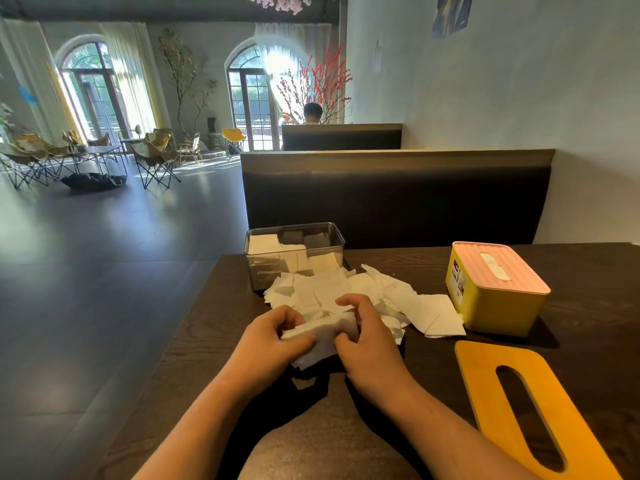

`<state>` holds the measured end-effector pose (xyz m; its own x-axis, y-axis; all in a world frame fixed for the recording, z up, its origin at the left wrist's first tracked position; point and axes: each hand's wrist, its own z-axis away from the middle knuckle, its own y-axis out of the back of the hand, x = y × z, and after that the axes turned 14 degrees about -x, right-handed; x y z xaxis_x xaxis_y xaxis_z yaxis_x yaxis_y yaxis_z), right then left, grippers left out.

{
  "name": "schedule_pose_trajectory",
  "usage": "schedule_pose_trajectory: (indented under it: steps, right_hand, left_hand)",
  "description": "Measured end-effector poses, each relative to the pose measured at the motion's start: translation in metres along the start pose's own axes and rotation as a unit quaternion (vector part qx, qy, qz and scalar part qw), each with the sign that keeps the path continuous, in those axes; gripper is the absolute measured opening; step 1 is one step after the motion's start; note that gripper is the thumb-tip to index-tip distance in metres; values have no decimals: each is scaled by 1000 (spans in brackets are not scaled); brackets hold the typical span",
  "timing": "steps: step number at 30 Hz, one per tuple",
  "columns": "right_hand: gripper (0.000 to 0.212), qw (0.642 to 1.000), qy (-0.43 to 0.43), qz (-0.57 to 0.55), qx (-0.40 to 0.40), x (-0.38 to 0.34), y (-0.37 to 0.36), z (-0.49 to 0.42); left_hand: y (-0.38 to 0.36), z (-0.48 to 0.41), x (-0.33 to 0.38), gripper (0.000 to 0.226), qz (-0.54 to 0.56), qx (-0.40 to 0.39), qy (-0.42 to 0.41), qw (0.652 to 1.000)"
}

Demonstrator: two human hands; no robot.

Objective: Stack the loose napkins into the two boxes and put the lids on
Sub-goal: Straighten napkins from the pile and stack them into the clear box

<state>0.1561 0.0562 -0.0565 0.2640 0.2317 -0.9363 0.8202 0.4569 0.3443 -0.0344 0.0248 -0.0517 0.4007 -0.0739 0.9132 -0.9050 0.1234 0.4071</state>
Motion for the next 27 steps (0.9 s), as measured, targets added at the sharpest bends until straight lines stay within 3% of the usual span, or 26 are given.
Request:
schedule_pose_trajectory:
  steps: [2,6,9,11,14,18,21,24,27]
  right_hand:
    - [53,1000,18,3,-7,-2,3,2]
    - [63,996,34,55,-68,-10,4,0]
    - [60,989,37,97,-104,-23,4,-3]
    - [57,983,22,131,-126,-38,4,-3]
    - [57,978,19,163,-131,-53,3,-10]
    - [57,967,27,228,-109,-58,5,-19]
    - [41,964,34,260,-37,-47,30,-23]
    - [29,920,-21,392,-12,-27,63,-23]
    - [45,842,-90,526,-81,-13,79,-18]
  left_hand:
    - [5,-2,2,35,114,-6,-4,993]
    - [18,-5,3,64,329,24,22,944]
    - [19,2,3,76,337,-87,67,935]
    - [17,13,6,79,348,-163,107,917]
    - [11,17,12,77,380,-200,119,895]
    - [4,19,17,58,412,-169,121,887]
    - [3,16,17,52,462,-132,145,865]
    - [-1,10,19,48,485,-89,155,856]
    - [-2,6,19,42,493,-53,152,855]
